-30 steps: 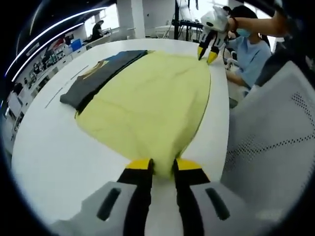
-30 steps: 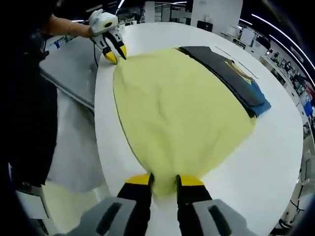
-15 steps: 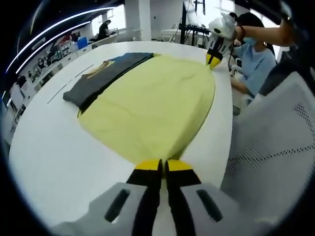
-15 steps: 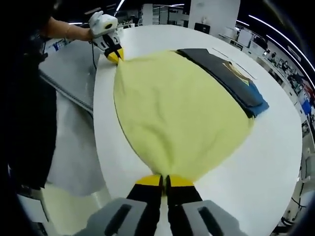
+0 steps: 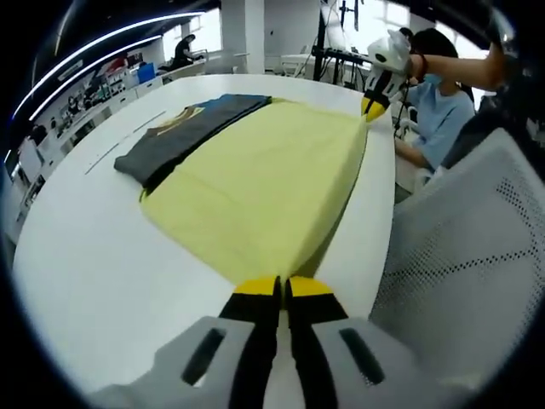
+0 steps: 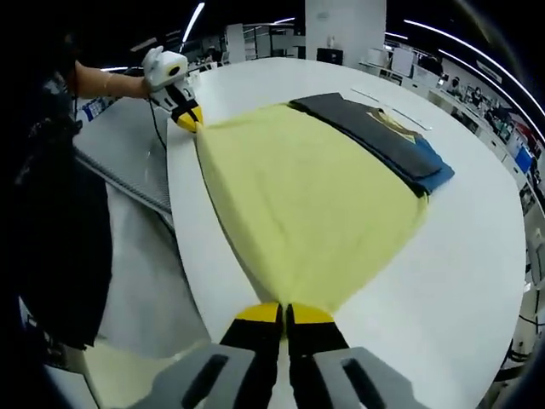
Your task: Fold the garment on the visible template until the final outline fits inside the template.
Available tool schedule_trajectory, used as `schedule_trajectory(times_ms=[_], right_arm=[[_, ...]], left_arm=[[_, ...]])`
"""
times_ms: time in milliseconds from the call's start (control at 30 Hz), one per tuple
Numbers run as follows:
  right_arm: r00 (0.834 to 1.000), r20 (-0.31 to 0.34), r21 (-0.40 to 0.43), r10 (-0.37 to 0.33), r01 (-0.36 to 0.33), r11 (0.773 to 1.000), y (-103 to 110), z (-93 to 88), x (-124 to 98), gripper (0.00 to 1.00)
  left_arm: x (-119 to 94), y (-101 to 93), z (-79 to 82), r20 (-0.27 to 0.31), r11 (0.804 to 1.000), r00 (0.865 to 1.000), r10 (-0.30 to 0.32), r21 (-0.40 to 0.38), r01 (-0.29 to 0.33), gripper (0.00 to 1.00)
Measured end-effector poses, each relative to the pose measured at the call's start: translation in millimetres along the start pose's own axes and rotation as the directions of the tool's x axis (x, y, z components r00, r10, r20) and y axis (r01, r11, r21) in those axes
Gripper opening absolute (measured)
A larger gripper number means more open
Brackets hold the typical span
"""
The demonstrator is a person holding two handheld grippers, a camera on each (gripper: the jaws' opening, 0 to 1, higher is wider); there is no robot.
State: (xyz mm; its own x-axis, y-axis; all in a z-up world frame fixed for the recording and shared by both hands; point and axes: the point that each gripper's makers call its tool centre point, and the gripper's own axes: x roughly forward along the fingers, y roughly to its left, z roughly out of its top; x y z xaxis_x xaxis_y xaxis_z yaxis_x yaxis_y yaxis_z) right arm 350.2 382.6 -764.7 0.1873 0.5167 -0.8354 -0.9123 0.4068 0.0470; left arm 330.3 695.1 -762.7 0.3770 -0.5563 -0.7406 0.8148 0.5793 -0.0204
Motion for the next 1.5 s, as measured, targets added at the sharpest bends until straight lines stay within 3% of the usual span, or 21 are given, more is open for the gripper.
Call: schedule_trajectory(times_ms=[433,567,867,1300,1500], right_arm=[[0.996,0.081,0.144,0.022,-0.034,0.989,16.9,0.7,-13.6,0.0],[0.994,0.103,0.166,0.024,-0.041,0.985,23.2,1.1,-16.3,0.0],[0.993,0.11,0.179,0.034,-0.053,0.982,36.8,-3.0,-21.1,0.0],[0.991,0.097,0.181,0.089,-0.106,0.978,57.0,-7.1,-26.8,0.0],[0.991,0.115,0.171,0.067,-0.086,0.981,48.8,-2.0,-33.3,0.0]], left_arm=[[-15.5,-19.2,-5.3,0.003,0.999,1.0,-0.029,-0.035,0.029,0.0],[-21.2,-24.6,-6.1,-0.025,0.999,0.999,-0.02,-0.037,0.019,0.0],[-27.9,-36.9,-11.7,-0.066,0.998,0.998,-0.025,-0.057,0.021,0.0],[-40.2,-53.6,-17.9,-0.076,0.996,0.997,-0.025,-0.09,0.018,0.0],[-45.8,-52.4,-11.8,-0.063,0.995,0.998,-0.012,-0.101,0.006,0.0]])
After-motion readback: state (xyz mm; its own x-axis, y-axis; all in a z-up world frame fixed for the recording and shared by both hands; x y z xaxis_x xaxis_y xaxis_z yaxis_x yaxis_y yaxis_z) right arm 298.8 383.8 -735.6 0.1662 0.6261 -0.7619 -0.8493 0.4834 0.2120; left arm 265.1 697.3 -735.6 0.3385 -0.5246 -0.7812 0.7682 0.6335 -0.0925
